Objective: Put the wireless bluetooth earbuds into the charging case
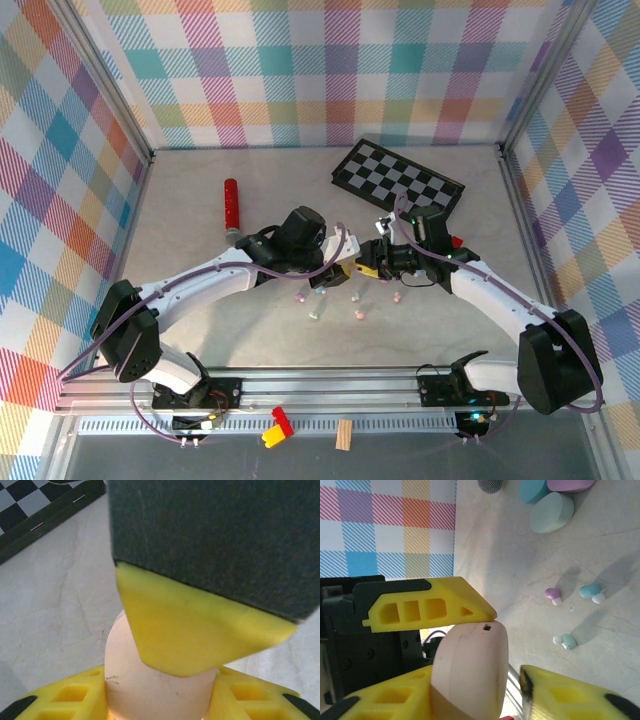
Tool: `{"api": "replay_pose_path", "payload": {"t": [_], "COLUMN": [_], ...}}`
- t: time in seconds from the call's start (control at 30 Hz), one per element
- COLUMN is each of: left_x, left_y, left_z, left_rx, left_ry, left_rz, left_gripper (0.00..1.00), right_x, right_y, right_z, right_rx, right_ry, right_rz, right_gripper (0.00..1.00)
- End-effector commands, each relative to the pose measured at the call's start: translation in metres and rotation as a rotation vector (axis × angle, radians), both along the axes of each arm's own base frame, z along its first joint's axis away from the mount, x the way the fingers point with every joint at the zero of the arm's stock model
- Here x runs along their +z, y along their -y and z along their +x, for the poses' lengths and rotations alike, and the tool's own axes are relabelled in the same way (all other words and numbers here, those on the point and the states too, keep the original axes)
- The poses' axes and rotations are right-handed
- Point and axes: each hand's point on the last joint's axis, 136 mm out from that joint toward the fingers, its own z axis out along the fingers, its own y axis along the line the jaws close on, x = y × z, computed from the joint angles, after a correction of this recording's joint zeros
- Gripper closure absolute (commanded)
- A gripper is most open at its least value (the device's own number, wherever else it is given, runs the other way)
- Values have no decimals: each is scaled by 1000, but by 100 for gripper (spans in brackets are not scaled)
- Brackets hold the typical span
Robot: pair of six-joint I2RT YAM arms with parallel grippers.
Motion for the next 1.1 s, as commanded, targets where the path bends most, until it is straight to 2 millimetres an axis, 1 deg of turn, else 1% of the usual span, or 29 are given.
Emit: {"api": "replay_pose_path", "payload": {"t": [0.0, 0.07, 0.13, 0.17, 0.2, 0.33, 0.4, 0.47, 0.53, 0.6, 0.63, 0.73, 0.83, 0.93, 1.07], "left_x": [17, 18, 18, 25, 30, 54, 69, 85, 101, 113, 115, 114, 109, 113, 120], "left_y": [14, 15, 14, 17, 18, 21, 18, 13, 7, -4, -6, -8, -14, -10, -2], "left_z": [-1, -2, -1, 2, 3, 5, 6, 7, 7, 15, 17, 18, 25, 19, 12], "left_rx": [-31, -30, -19, -15, -4, 32, 56, 86, 125, 217, 238, 260, 313, 266, 191], "left_ry": [24, 28, 29, 47, 52, 99, 137, 182, 226, 240, 245, 239, 263, 294, 324], "left_rz": [-51, -58, -65, -97, -121, -255, -322, -397, -483, -558, -575, -599, -657, -743, -820], "left_gripper": [57, 57, 54, 49, 40, 23, 16, 12, 12, 20, 20, 20, 18, 16, 10], "right_x": [7, 8, 10, 13, 16, 37, 48, 56, 63, 71, 74, 86, 96, 104, 117], "right_y": [-3, -3, -1, -1, 0, 0, 1, 3, 6, 10, 11, 16, 21, 26, 30], "right_z": [-1, -2, -2, -1, 0, 3, 5, 7, 11, 17, 19, 25, 28, 32, 34], "right_rx": [21, 21, 14, 9, 6, -9, -20, -37, -56, -82, -90, -111, -125, -138, -144], "right_ry": [5, 8, 16, 23, 29, 64, 80, 80, 70, 47, 34, 11, -8, -35, -53], "right_rz": [7, 3, 0, -6, -11, 9, 26, 45, 76, 126, 143, 217, 280, 323, 387], "right_gripper": [63, 67, 68, 68, 68, 71, 72, 75, 78, 80, 80, 82, 83, 84, 85]}}
